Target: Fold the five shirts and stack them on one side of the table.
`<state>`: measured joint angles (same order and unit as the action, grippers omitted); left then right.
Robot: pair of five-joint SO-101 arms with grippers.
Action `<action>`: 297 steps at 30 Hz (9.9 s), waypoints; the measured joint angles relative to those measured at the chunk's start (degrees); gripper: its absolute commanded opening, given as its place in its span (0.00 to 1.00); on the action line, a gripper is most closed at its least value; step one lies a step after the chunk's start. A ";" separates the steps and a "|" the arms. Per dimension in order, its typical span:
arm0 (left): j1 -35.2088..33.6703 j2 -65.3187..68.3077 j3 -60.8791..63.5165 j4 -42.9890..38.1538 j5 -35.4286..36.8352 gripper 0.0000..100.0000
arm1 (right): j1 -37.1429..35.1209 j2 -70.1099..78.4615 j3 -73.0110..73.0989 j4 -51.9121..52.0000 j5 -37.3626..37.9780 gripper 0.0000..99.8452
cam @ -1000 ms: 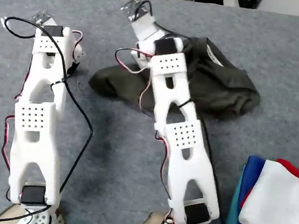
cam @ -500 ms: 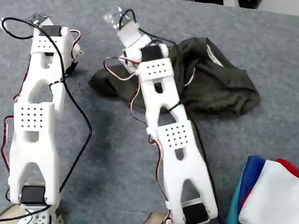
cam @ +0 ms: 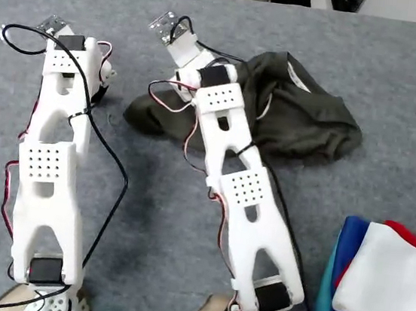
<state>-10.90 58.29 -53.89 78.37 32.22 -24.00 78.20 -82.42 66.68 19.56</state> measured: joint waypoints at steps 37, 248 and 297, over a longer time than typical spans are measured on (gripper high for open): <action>0.00 0.00 0.00 0.00 0.09 0.02 | 17.49 -23.56 -9.85 25.67 -4.13 0.00; -8.09 5.63 -22.07 6.24 -25.23 0.22 | 44.13 -73.23 113.05 -37.98 -16.18 0.00; -5.98 -18.02 14.07 7.21 21.10 0.22 | 44.13 -73.23 113.05 -37.98 -16.18 0.00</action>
<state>-16.88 40.26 -39.82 85.58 53.32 20.13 4.97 30.64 28.70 3.38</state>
